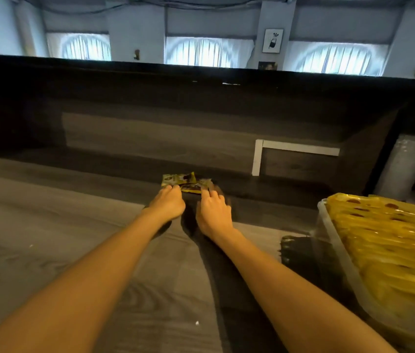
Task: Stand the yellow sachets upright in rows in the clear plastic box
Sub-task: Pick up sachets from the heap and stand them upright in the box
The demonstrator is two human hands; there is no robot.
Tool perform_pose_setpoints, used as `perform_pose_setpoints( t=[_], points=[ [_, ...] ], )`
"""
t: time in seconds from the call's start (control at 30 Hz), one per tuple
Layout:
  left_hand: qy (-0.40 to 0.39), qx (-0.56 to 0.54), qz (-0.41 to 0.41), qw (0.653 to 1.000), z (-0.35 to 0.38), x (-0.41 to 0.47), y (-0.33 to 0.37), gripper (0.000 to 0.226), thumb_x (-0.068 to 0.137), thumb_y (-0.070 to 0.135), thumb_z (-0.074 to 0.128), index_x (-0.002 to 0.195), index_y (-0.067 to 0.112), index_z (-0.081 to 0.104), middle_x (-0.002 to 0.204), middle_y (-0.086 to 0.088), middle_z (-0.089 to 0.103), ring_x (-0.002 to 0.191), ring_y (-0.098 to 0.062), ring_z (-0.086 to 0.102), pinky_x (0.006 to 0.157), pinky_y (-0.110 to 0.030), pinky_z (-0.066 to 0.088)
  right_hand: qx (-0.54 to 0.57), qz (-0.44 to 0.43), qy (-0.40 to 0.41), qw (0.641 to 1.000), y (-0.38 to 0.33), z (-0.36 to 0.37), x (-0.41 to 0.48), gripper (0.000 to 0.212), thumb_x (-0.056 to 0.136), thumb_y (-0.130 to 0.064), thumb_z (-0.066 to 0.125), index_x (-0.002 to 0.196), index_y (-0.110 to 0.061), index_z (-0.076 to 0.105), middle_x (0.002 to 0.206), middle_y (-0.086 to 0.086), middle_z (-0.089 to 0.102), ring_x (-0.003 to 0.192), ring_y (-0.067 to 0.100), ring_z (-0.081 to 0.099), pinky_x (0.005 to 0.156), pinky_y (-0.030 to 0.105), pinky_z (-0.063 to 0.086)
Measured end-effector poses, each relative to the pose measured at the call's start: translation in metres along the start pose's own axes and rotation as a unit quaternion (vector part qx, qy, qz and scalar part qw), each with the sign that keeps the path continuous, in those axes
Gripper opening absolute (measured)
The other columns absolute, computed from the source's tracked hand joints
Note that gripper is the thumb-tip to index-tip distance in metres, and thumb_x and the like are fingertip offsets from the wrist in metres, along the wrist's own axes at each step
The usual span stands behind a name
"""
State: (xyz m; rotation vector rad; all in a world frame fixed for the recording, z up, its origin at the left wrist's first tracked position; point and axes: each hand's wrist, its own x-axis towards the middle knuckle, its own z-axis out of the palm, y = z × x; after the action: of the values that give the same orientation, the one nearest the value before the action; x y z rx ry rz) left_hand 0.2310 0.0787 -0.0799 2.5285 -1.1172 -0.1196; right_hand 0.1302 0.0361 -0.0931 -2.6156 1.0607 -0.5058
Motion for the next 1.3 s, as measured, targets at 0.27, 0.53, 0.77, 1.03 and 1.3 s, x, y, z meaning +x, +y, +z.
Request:
perform_pose_setpoints(
  t=[0.27, 0.53, 0.77, 1.03, 1.3],
  points=[
    [-0.056, 0.077, 0.041, 0.995, 0.022, 0.061, -0.034, 0.057, 0.101, 0.037, 0.018, 0.149, 0.017, -0.004, 0.158, -0.001, -0.014, 0.145, -0.018, -0.014, 0.119, -0.044, 0.001, -0.066, 0.002, -0.078, 0.995, 0.002, 0.019, 0.060, 0.050, 0.101, -0.026, 0.025, 0.148, -0.013, 0.017, 0.159, -0.001, 0.006, 0.147, 0.017, -0.004, 0.118, 0.051, 0.001],
    [-0.059, 0.105, 0.058, 0.991, 0.018, 0.047, -0.034, 0.051, 0.101, 0.033, 0.018, 0.147, 0.013, 0.017, 0.158, -0.004, 0.013, 0.143, -0.024, 0.020, 0.118, -0.046, 0.010, -0.141, 0.008, -0.123, 0.982, -0.002, 0.016, 0.053, 0.048, 0.099, -0.025, 0.021, 0.145, -0.011, 0.027, 0.156, 0.006, 0.020, 0.143, 0.026, 0.021, 0.117, 0.053, -0.003],
    [-0.067, 0.129, 0.086, 0.986, -0.003, -0.006, -0.039, 0.043, 0.101, 0.029, 0.024, 0.130, 0.005, 0.045, 0.141, -0.016, 0.042, 0.127, -0.032, 0.044, 0.103, -0.043, 0.037, -0.115, -0.031, -0.078, 0.990, -0.003, -0.003, 0.005, 0.039, 0.099, -0.026, 0.030, 0.119, -0.005, 0.057, 0.130, 0.017, 0.055, 0.121, 0.034, 0.050, 0.105, 0.043, 0.032],
    [-0.013, 0.088, 0.166, 0.982, -0.001, -0.081, -0.039, 0.043, 0.101, 0.027, 0.030, 0.141, 0.011, 0.034, 0.142, -0.015, 0.042, 0.127, -0.033, 0.043, 0.100, -0.038, 0.037, -0.105, -0.055, -0.056, 0.991, 0.001, -0.028, -0.066, 0.032, 0.093, -0.016, 0.039, 0.107, -0.001, 0.063, 0.120, 0.018, 0.060, 0.110, 0.035, 0.055, 0.085, 0.035, 0.044],
    [0.053, -0.009, 0.116, 0.992, -0.001, -0.114, -0.009, 0.032, 0.095, 0.027, 0.047, 0.098, 0.002, 0.066, 0.093, -0.014, 0.054, 0.091, -0.027, 0.054, 0.077, -0.035, 0.040, -0.117, 0.000, -0.013, 0.993, 0.004, -0.063, -0.126, 0.033, 0.093, -0.025, 0.040, 0.067, -0.006, 0.050, 0.075, 0.008, 0.051, 0.086, 0.034, 0.053, 0.069, 0.035, 0.038]
  ],
)
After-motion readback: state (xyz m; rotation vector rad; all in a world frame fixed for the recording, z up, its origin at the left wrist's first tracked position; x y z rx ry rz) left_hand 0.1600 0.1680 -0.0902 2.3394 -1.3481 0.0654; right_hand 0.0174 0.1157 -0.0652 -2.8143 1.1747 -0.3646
